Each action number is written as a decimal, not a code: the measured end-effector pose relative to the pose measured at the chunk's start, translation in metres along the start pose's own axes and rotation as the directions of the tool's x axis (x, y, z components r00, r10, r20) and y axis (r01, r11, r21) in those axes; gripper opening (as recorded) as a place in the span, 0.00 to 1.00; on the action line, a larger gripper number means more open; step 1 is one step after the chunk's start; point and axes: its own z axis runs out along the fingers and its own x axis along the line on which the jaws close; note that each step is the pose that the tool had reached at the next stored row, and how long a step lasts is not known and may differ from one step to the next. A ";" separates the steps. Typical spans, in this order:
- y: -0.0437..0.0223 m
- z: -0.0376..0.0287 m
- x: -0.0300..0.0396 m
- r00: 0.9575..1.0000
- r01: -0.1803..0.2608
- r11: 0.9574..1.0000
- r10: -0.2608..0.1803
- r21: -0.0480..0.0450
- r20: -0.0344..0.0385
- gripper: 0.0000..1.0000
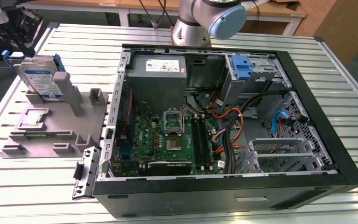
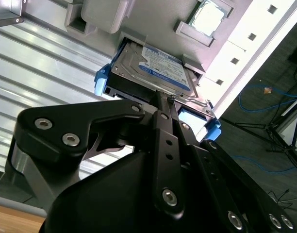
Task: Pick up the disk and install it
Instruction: 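Reach for the disk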
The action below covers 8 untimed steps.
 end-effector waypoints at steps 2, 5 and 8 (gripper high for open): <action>0.0000 -0.0002 0.0000 1.000 0.000 1.000 0.000 0.000 0.000 0.11; 0.0000 0.0000 0.0000 1.000 0.004 1.000 -0.004 0.000 -0.001 0.11; -0.0001 0.0004 0.0002 1.000 0.014 1.000 -0.014 0.000 -0.001 0.11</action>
